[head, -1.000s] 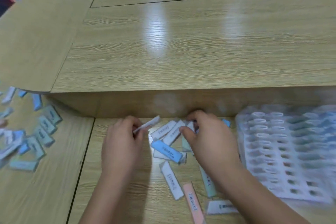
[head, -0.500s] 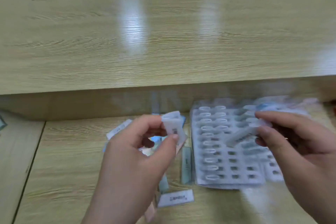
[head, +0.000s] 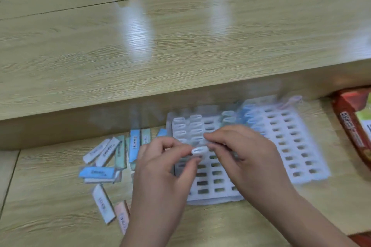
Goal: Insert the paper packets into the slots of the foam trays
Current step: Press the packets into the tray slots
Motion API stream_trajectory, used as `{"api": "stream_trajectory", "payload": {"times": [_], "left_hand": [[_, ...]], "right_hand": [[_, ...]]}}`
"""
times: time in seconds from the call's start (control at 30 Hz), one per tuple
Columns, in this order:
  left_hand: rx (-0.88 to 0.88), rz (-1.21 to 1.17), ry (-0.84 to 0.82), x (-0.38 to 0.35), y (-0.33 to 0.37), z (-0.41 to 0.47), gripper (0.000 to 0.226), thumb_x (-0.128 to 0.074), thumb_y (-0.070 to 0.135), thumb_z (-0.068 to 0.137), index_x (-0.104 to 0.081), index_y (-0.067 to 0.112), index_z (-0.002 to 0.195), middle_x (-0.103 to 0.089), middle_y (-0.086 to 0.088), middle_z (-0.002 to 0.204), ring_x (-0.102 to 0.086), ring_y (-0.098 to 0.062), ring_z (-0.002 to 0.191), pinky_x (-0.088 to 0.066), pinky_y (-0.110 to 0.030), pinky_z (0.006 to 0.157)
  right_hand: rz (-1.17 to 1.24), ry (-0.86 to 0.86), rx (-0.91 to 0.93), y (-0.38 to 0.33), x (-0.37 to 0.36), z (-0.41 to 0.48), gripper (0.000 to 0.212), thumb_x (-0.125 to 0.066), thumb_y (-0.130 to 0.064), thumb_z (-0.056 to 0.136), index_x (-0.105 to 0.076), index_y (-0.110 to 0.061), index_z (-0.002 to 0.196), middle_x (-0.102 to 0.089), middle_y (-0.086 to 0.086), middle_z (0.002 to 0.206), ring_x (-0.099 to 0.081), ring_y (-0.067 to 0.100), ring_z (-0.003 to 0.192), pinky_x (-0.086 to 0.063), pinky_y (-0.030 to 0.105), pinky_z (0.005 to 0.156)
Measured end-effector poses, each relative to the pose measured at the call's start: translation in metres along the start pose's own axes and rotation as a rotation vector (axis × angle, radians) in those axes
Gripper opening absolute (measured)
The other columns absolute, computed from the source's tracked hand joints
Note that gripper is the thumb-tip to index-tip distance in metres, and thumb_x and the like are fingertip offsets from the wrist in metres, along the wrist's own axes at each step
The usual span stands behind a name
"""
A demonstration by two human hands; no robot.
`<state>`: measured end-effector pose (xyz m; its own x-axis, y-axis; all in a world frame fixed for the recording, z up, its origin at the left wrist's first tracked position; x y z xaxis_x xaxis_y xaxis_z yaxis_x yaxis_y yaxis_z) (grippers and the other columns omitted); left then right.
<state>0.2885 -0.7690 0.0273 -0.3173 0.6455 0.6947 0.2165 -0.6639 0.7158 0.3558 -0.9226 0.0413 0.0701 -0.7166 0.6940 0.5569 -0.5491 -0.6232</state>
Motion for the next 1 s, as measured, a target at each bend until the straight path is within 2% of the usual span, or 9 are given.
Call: {"api": "stream_trajectory", "payload": {"times": [0.2,0.23,0.37,0.53,0.63,0.73,0.8,0.9,1.0], "left_hand": [[-0.029,0.116,0.039,-0.005,0.002,0.0,0.01,-0.072,0.036,0.078,-0.073,0.04,0.086,-0.045,0.015,0.093,-0.041,-0.008,0.093,-0.033,-0.01,0.084],[-0.042,0.142,0.042,-0.006,0.003,0.0,0.01,-0.072,0.035,0.077,-0.073,0.04,0.086,-0.044,0.013,0.093,-0.04,-0.009,0.092,-0.034,-0.012,0.083],[-0.041,0.207,0.034,-0.01,0.006,0.003,0.015,-0.079,0.027,0.075,-0.075,0.038,0.085,-0.042,0.008,0.09,-0.039,-0.014,0.09,-0.035,-0.03,0.074],[0.027,0.074,-0.007,-0.013,-0.001,0.006,0.017,-0.078,0.03,0.077,-0.073,0.046,0.081,-0.039,0.019,0.088,-0.04,-0.004,0.093,-0.033,-0.013,0.078],[0.044,0.039,-0.04,-0.016,-0.001,0.007,0.018,-0.081,0.027,0.078,-0.074,0.044,0.08,-0.039,0.018,0.088,-0.043,-0.011,0.092,-0.037,-0.02,0.076],[-0.03,0.266,-0.062,-0.015,0.012,0.007,0.011,-0.084,0.024,0.072,-0.076,0.031,0.073,-0.042,0.006,0.084,-0.041,-0.021,0.082,-0.043,-0.038,0.067],[-0.037,0.449,-0.066,-0.017,0.019,0.008,0.015,-0.087,0.021,0.066,-0.073,0.025,0.064,-0.045,0.001,0.081,-0.044,-0.025,0.077,-0.039,-0.037,0.061],[-0.013,0.675,-0.092,-0.021,0.031,0.009,0.015,-0.086,0.021,0.066,-0.072,0.023,0.062,-0.052,-0.002,0.08,-0.052,-0.028,0.078,-0.039,-0.038,0.062],[-0.006,0.697,-0.085,-0.015,0.035,0.007,0.01,-0.083,0.025,0.07,-0.073,0.025,0.067,-0.056,-0.001,0.083,-0.056,-0.027,0.081,-0.044,-0.038,0.063]], "right_hand": [[-0.033,-0.026,0.044,0.003,0.002,0.003,0.017,-0.067,-0.02,0.089,-0.075,-0.017,0.103,-0.07,-0.007,0.092,-0.063,0.011,0.087,-0.044,0.014,0.083],[-0.025,-0.027,0.044,0.003,0.002,0.003,0.017,-0.067,-0.02,0.089,-0.075,-0.017,0.103,-0.07,-0.007,0.092,-0.063,0.011,0.087,-0.044,0.014,0.083],[-0.006,-0.028,0.044,0.002,0.0,0.003,0.016,-0.067,-0.018,0.089,-0.075,-0.015,0.102,-0.07,-0.007,0.093,-0.064,0.011,0.089,-0.048,0.02,0.082],[-0.04,-0.044,0.074,-0.002,-0.002,0.003,0.019,-0.072,-0.009,0.085,-0.076,-0.012,0.103,-0.072,-0.003,0.09,-0.066,0.018,0.087,-0.049,0.024,0.08],[-0.114,-0.081,0.13,-0.005,-0.003,0.004,0.027,-0.075,0.001,0.079,-0.077,-0.01,0.105,-0.072,0.0,0.089,-0.067,0.023,0.084,-0.054,0.033,0.069],[-0.176,-0.158,0.177,-0.01,-0.008,0.004,0.048,-0.08,0.013,0.064,-0.077,-0.009,0.106,-0.071,0.004,0.089,-0.067,0.027,0.083,-0.055,0.036,0.058],[-0.203,-0.193,0.209,-0.013,-0.011,0.003,0.057,-0.079,0.017,0.059,-0.076,-0.008,0.109,-0.069,0.005,0.09,-0.066,0.028,0.082,-0.054,0.037,0.054],[-0.295,-0.229,0.24,-0.016,-0.012,0.0,0.063,-0.077,0.015,0.056,-0.073,-0.006,0.115,-0.067,0.009,0.093,-0.065,0.031,0.085,-0.054,0.033,0.061],[-0.415,-0.272,0.25,-0.022,-0.017,-0.008,0.064,-0.062,0.011,0.06,-0.067,-0.003,0.122,-0.065,0.016,0.109,-0.063,0.038,0.101,-0.057,0.044,0.072]]}}
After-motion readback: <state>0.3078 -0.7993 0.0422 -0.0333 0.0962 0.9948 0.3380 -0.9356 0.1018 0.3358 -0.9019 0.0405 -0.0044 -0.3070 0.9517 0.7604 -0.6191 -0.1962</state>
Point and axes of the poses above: each hand's wrist, its own z-axis towards the middle knuckle, its own x-axis out of the back of the hand, y = z × x, the point moved 8 cm from there along z, towards the middle knuckle
